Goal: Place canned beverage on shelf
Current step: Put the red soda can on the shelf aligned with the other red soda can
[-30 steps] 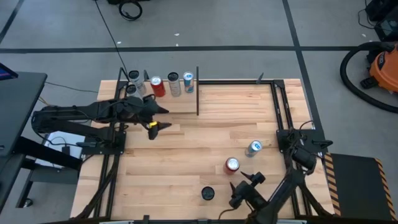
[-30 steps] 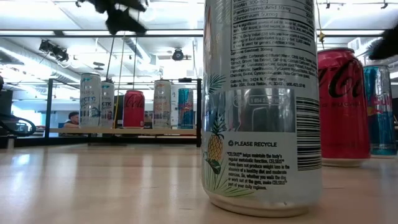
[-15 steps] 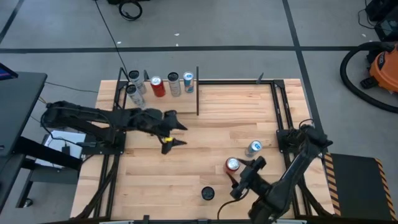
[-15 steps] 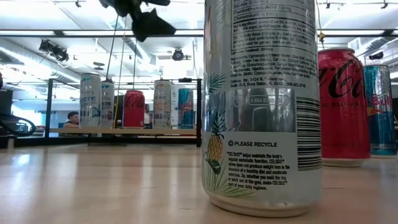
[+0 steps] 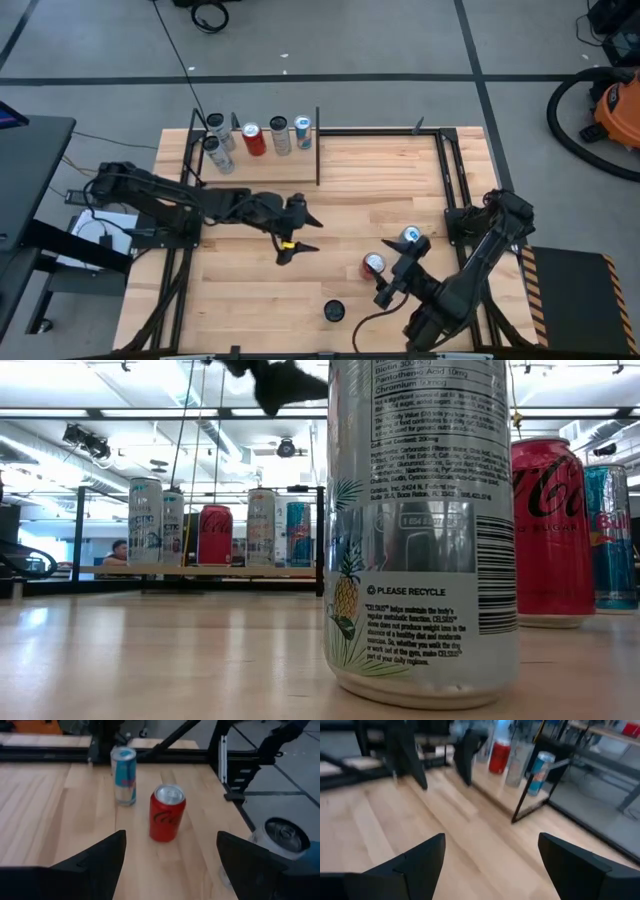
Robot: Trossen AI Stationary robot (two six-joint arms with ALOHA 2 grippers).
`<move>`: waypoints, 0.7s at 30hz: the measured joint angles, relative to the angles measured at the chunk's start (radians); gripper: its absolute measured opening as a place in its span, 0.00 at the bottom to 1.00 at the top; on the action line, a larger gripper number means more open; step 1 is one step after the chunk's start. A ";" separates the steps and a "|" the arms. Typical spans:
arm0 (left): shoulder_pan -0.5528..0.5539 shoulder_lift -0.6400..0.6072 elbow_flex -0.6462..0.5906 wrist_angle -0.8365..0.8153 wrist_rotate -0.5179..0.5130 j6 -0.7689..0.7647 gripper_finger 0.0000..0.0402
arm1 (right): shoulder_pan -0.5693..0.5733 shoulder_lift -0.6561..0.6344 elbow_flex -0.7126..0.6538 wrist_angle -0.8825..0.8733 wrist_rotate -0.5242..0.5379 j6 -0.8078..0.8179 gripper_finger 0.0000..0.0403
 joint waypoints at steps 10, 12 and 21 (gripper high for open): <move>-0.005 0.175 0.197 -0.069 0.000 0.078 0.78 | -0.008 -0.004 0.002 0.001 0.034 -0.024 0.81; -0.005 0.208 0.222 -0.070 -0.001 0.108 0.78 | -0.012 -0.004 0.002 0.000 0.033 -0.025 0.81; 0.000 0.387 0.341 -0.054 0.000 0.118 0.78 | -0.008 -0.008 0.006 0.000 0.106 -0.031 0.81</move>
